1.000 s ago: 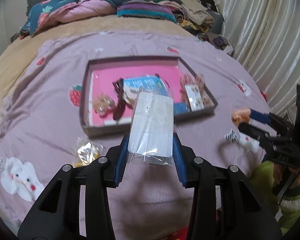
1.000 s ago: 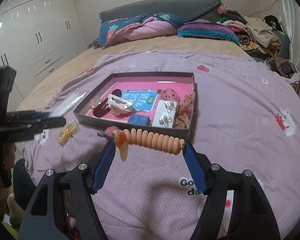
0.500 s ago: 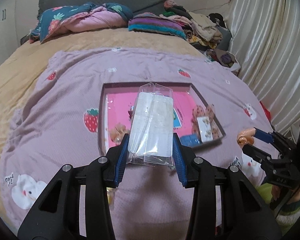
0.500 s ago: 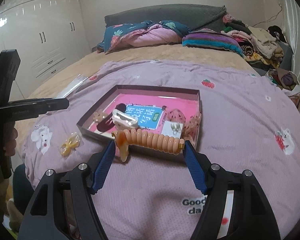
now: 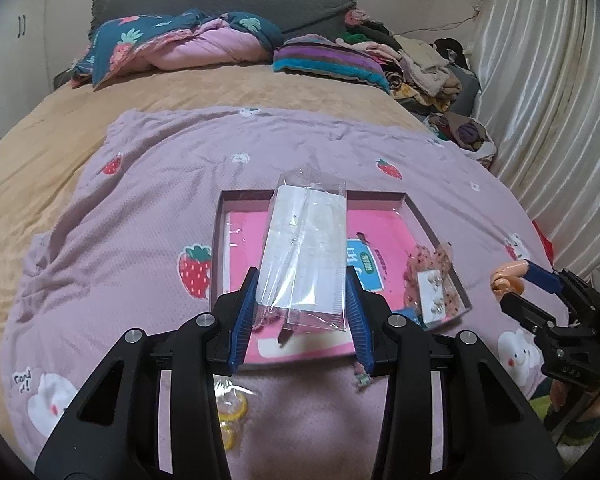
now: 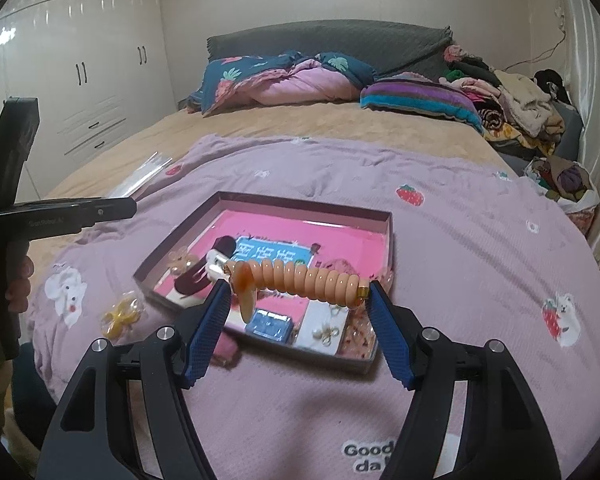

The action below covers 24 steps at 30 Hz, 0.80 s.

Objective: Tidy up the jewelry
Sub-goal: 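Lower the coiled hair tie into the box with the right tool while the left tool releases the bag there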

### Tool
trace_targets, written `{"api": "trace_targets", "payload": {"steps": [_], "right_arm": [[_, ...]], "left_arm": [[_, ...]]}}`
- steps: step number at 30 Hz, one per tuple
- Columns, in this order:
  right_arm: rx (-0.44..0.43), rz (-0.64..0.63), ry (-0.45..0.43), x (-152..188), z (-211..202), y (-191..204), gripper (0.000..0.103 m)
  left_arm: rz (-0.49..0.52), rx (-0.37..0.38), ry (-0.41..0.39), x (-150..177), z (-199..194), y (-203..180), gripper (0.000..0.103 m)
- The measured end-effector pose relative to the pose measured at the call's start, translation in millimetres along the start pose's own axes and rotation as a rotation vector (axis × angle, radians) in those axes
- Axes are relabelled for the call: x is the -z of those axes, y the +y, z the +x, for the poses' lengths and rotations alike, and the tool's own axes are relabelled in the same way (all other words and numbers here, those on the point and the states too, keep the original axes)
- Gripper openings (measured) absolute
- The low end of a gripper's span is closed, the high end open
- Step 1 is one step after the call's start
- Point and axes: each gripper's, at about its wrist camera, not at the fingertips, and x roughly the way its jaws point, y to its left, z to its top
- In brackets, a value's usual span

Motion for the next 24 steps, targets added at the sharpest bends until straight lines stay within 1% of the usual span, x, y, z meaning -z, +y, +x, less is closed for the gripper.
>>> {"api": "trace_targets", "payload": {"steps": [11, 18, 19, 22, 24], "right_arm": [[0.027, 0.006, -0.001, -11, 22, -13, 0.068], [0.032, 0.016, 0.030, -11, 41, -21, 0.068], [0.031, 0.017, 0.036, -10, 45, -22, 0.068], [0.029, 0.015, 0.057, -7, 55, -22, 0.068], [0.027, 0.015, 0.074, -4, 64, -21, 0.068]], "left_arm": [[0.001, -0.001, 0.024, -13, 29, -3, 0.033], [0.003, 0.002, 0.061, -14, 56, -5, 0.033], [0.002, 0.003, 0.066, -15, 59, -5, 0.031], [0.002, -0.001, 0.085, -15, 72, -3, 0.031], [-0.002, -0.003, 0.098, -15, 80, -2, 0.029]]}}
